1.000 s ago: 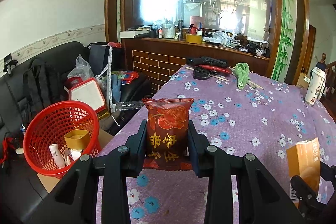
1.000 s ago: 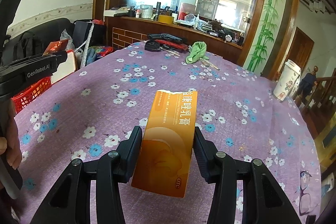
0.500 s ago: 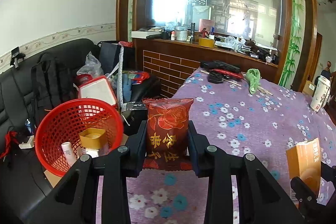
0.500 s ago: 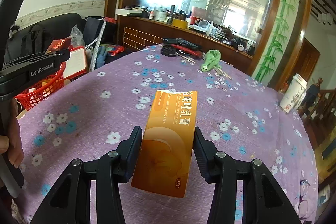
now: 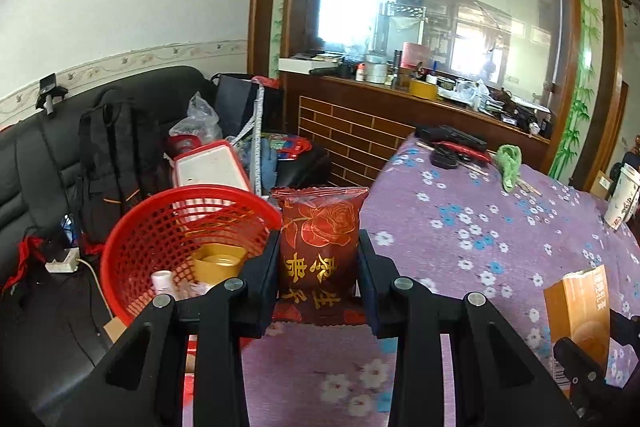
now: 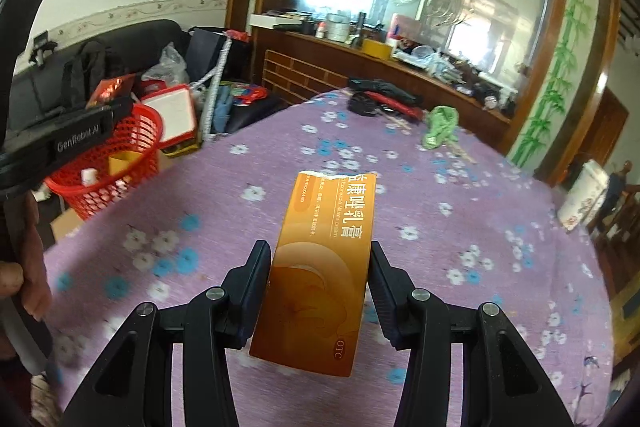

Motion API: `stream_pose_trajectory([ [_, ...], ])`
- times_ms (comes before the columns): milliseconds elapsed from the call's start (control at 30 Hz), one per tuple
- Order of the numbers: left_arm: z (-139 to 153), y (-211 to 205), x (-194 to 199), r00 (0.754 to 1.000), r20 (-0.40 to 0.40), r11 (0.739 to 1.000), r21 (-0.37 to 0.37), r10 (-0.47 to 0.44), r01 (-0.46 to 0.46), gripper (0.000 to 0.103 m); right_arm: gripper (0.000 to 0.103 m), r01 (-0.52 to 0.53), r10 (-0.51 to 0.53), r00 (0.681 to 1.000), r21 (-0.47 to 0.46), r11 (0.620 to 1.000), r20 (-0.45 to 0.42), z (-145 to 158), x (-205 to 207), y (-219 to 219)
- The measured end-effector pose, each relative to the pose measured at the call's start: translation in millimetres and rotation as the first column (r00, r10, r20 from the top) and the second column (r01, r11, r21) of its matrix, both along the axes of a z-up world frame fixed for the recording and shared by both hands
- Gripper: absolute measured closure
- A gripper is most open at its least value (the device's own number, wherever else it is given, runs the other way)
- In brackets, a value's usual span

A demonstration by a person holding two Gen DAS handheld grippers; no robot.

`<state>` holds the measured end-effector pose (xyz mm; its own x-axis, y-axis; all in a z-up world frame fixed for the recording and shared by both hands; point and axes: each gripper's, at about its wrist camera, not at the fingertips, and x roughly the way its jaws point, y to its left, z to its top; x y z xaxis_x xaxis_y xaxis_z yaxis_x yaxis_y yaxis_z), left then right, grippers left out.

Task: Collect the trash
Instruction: 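Carry both items over the red basket and open both grippers to drop them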

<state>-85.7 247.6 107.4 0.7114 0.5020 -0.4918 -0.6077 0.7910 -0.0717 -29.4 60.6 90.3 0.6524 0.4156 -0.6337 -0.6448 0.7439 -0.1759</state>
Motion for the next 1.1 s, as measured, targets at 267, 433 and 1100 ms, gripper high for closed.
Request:
stream_pose_trajectory([
  [267, -7, 51, -30, 0.998, -0.024, 0.998, -0.012, 0.058, -0.058, 0.069, 0.051, -0.078, 0.089, 0.988, 0.09, 0.993, -0.127, 9, -1, 45],
  [433, -12, 85, -47, 0.997, -0.044, 0.997, -0.031, 0.066, -0.067, 0.069, 0.051, -0.13, 0.156, 0.969, 0.142, 0.981, -0.19, 18, -1, 77],
  [1100, -27, 139, -56, 0.997, -0.075, 0.993, -0.112, -0.036, 0.027, 0.069, 0.05, -0.248, 0.311, 0.897, 0.225, 0.942, -0.313, 29, 6, 203],
])
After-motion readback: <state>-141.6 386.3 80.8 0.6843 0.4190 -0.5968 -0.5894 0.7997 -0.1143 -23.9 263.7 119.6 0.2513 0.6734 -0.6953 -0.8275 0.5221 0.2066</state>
